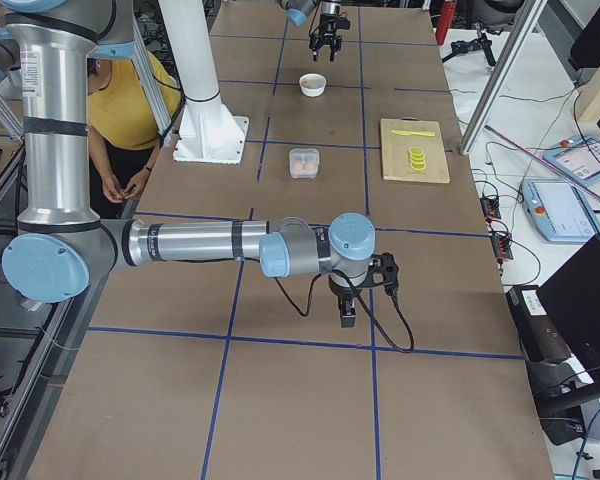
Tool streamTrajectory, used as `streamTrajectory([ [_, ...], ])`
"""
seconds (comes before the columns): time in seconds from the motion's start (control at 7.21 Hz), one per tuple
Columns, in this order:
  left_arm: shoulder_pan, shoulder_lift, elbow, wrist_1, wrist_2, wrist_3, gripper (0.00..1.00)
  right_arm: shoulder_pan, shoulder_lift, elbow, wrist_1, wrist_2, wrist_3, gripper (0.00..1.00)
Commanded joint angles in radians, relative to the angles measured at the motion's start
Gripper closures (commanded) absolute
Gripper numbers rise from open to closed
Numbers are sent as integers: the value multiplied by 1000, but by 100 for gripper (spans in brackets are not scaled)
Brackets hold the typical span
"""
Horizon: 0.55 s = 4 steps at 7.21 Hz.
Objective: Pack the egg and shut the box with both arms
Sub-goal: 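Reach the left gripper down into the white bowl over the brown egg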
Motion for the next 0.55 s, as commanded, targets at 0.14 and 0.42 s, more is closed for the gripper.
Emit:
streamTrajectory([
  [0.14,65,-2,11,1,66,139,18,-2,0,-5,2,1,1,0],
  [0.42,128,2,18,9,64,149,19,-2,0,-6,0,1,1,0],
])
